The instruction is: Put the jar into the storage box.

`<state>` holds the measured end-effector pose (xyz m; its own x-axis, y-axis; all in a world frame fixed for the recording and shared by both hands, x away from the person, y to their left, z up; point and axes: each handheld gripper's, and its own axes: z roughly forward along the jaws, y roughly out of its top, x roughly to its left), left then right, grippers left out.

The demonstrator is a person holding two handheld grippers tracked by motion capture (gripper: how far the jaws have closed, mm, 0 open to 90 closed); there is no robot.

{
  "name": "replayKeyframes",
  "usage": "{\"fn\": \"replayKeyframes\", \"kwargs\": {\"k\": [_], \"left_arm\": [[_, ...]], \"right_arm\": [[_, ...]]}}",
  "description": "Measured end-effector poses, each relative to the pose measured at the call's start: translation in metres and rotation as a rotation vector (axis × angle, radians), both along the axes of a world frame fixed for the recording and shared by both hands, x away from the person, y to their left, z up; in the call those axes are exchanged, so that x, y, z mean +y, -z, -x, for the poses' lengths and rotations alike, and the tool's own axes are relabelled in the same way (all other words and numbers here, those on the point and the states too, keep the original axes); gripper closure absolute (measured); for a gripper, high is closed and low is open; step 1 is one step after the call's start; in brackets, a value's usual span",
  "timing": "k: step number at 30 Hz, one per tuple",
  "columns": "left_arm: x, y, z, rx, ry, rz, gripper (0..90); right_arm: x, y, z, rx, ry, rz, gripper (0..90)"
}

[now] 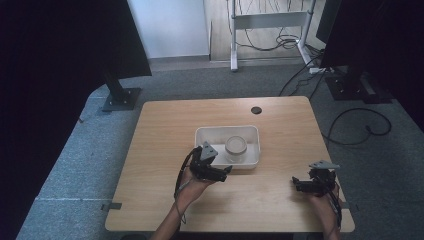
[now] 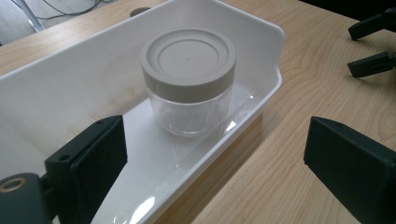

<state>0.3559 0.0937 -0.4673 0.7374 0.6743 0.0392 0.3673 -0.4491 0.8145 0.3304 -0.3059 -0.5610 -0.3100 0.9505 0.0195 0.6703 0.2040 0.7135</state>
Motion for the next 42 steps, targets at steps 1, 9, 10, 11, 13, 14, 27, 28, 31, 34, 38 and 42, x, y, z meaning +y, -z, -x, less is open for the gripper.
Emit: {"fn": "replayKeyframes", "kwargs": {"k": [1, 9, 10, 11, 13, 14, 27, 28, 31, 34, 38, 42], "left_arm": [[0.001, 0.000, 0.001, -0.001, -0.001, 0.004, 6.0], [0.012, 0.001, 0.008, -0.009, -0.002, 0.010, 6.0], [0.014, 0.001, 0.009, -0.007, -0.004, 0.010, 6.0], [0.016, 0.002, 0.009, -0.006, -0.004, 0.011, 6.0], [0.019, 0.003, 0.011, -0.006, -0.008, 0.012, 6.0], [0.021, 0.004, 0.012, -0.008, -0.011, 0.015, 6.0], [0.041, 0.025, 0.025, -0.019, -0.002, 0.003, 6.1], [0.042, 0.028, 0.026, -0.018, -0.002, 0.003, 6.1], [0.047, 0.036, 0.028, -0.008, -0.004, 0.001, 6.1], [0.050, 0.044, 0.029, 0.004, -0.009, 0.004, 6.2], [0.054, 0.056, 0.030, 0.022, -0.012, -0.010, 6.2], [0.056, 0.065, 0.031, 0.042, -0.019, -0.025, 6.3]], "right_arm": [[0.000, 0.000, 0.000, 0.000, 0.000, 0.000, 0.8], [0.000, 0.000, 0.000, 0.000, 0.000, 0.000, 0.8], [0.000, 0.000, 0.000, -0.001, 0.000, 0.000, 0.8], [0.000, 0.000, 0.000, -0.001, 0.000, 0.000, 0.8], [0.000, 0.000, 0.000, 0.000, 0.001, 0.000, 0.8], [0.000, 0.000, 0.000, -0.001, 0.000, 0.000, 0.8], [0.001, 0.000, 0.000, -0.001, 0.001, 0.000, 0.9], [0.001, 0.000, 0.000, -0.001, 0.000, 0.000, 0.8], [0.001, 0.000, 0.000, 0.000, 0.001, 0.000, 0.8], [0.001, 0.000, 0.000, -0.001, 0.000, 0.000, 0.9], [0.001, 0.000, 0.000, -0.001, 0.000, 0.000, 0.8], [0.001, 0.000, 0.000, -0.001, 0.001, 0.000, 0.8]]}}
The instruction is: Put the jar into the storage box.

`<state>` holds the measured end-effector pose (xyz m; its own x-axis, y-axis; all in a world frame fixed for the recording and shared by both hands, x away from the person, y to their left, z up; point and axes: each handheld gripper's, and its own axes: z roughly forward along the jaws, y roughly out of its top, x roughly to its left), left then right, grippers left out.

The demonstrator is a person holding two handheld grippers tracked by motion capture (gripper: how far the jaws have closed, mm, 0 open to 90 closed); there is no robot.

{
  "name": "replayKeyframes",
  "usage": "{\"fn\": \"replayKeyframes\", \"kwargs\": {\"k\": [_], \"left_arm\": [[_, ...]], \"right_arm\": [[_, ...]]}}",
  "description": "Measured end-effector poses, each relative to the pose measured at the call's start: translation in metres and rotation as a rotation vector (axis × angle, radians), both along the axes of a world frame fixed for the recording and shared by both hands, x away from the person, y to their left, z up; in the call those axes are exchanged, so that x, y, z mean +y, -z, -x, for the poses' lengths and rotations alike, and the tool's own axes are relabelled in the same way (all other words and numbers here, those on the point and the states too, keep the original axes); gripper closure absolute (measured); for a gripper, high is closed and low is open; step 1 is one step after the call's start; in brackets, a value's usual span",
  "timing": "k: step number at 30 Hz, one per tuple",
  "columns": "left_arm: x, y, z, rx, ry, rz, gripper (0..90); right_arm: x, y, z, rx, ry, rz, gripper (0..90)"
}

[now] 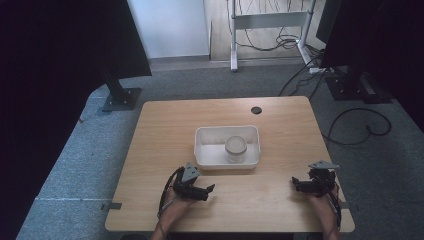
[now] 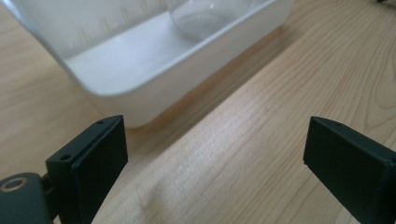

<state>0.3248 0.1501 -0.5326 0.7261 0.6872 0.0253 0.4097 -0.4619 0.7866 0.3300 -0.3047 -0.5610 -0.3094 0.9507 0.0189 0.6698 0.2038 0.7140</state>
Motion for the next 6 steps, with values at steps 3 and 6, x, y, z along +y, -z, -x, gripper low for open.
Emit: {"fn": "replayKeyframes", "kwargs": {"k": [3, 6], "left_arm": [[0.0001, 0.0036, 0.0000, 0.006, -0.002, -0.017, 6.3], [0.0000, 0.0059, -0.0002, 0.014, -0.001, -0.032, 6.3]], "right_arm": [[0.0001, 0.0000, 0.0001, 0.000, 0.000, 0.000, 0.8], [0.0001, 0.0000, 0.0001, 0.000, 0.000, 0.000, 0.8]]}}
